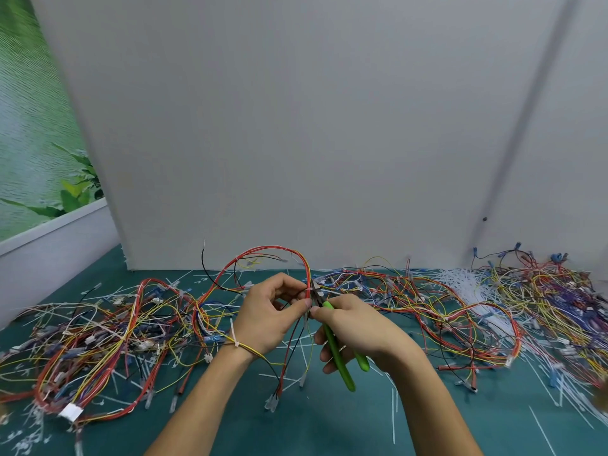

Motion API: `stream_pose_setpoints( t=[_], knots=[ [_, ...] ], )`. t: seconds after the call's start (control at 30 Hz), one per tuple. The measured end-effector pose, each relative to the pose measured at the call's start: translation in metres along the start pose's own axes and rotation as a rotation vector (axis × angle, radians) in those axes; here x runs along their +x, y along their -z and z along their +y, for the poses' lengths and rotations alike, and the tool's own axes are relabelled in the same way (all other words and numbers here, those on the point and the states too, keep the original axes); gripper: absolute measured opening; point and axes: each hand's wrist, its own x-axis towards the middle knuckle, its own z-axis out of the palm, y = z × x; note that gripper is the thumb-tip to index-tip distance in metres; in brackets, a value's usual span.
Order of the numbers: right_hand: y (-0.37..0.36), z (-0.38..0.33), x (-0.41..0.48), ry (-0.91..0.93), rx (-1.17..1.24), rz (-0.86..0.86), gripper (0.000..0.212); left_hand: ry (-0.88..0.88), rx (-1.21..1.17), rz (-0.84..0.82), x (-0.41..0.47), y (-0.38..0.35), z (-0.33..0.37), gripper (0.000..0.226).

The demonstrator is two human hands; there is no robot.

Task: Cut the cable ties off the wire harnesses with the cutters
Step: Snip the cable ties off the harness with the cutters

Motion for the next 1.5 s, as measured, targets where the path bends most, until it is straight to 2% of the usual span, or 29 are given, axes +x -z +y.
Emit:
stream_pose_setpoints(
  t=[0.43,0.7,1.5],
  knots=[
    [-0.0006,0.0019,0.0022,0.021,-0.049,0.052,0.035,0.002,0.020,-0.001,-0.0009,-0.0021,0.0026,0.016],
    [0.0012,0.0030,0.0009,0.011,-0.090,0.005,0.024,0.037,-0.022,0.026,0.0004,-0.0017,0.0015,0.016],
    [-0.0045,0.0033,0.0037,0.032,-0.089,0.034,0.021,0.056,-0.033,0.017,0.0015,0.0004,-0.0007,0.018]
  ],
)
